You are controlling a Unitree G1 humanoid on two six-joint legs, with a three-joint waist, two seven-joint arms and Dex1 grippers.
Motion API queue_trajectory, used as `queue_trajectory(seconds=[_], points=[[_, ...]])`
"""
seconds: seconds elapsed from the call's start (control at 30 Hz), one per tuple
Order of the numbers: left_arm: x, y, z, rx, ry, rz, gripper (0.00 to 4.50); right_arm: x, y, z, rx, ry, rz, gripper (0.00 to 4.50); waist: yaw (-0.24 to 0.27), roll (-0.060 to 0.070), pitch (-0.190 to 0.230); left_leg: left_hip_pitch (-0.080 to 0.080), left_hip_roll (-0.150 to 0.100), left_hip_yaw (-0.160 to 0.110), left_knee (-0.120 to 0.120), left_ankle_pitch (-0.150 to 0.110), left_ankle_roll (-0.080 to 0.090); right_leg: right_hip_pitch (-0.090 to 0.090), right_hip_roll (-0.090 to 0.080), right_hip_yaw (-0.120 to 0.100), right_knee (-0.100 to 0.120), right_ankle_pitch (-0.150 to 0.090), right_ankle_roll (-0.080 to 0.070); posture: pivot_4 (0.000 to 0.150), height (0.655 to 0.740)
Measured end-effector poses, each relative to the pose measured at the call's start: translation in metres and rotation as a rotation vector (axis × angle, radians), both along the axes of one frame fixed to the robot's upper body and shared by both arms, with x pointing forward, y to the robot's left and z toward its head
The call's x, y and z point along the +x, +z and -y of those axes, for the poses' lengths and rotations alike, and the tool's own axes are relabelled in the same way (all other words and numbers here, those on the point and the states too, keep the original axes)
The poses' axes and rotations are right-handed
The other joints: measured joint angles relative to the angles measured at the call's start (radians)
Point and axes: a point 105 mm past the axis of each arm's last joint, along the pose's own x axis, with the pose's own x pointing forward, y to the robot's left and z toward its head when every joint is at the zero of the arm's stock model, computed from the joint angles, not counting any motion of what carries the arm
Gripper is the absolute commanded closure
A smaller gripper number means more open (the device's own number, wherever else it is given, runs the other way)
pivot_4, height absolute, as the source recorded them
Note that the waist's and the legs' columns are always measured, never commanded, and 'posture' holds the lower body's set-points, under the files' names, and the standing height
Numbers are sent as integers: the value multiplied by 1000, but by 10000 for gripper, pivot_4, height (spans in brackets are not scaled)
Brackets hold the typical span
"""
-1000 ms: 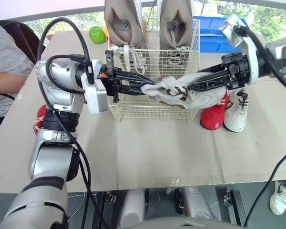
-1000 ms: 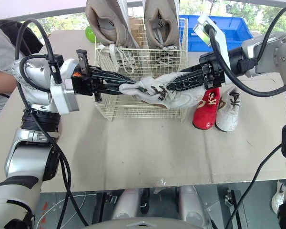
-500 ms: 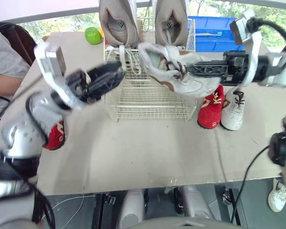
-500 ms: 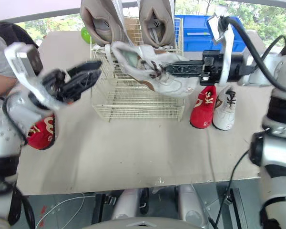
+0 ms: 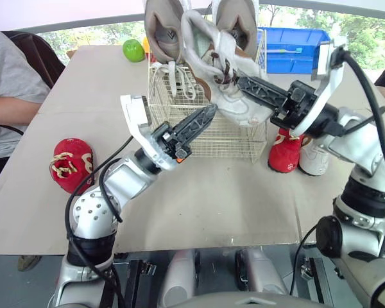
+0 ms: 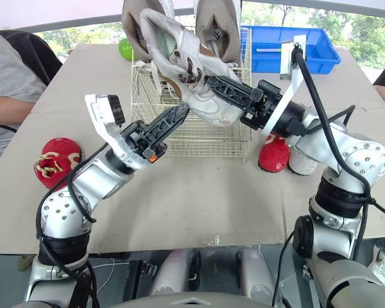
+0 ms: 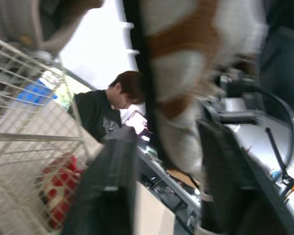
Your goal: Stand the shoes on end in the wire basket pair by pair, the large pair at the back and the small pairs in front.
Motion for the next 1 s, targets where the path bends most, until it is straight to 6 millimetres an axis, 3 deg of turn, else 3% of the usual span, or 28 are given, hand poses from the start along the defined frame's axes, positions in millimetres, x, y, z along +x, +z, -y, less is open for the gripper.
queue_trajectory(seconds=[0.03,0.07,0.4,0.53,0.63,0.77,1.0], points=[[1,0,0,-2,1,-1,42992,0,0,1,6,-8,-4,43858,0,0,0,0,0,0,0,0,0,0,0,0,0,0,0,1500,7400],[3,2,2,-13,-9,-3,45000,0,0,2,3,-27,-5,43859,0,0,0,0,0,0,0,0,0,0,0,1,0,0,0,1500,7400],[9,1,6,24,-14,26,45000,1,-3,4,-17,-67,-12,43866,0,0,0,0,0,1,0,0,0,0,0,1,-1,0,0,1500,7400],[10,3,1,18,-8,37,32029,-2,-1,2,-20,-61,4,43871,1,0,0,0,0,0,0,0,0,0,0,1,-1,0,0,1500,7400],[17,3,-3,33,45,35,15944,-5,-4,0,-50,-44,12,43879,4,0,0,-1,0,0,0,0,0,0,0,1,-1,0,0,1500,7400],[25,2,-5,78,102,49,660,-5,-4,3,-57,-48,18,43880,3,0,0,-1,0,1,0,0,0,0,0,1,-2,0,0,1500,7400],[21,2,-2,70,58,70,0,-8,-5,2,-57,-24,13,43881,3,0,0,-1,0,0,0,0,0,0,0,1,-2,0,0,1500,7400]])
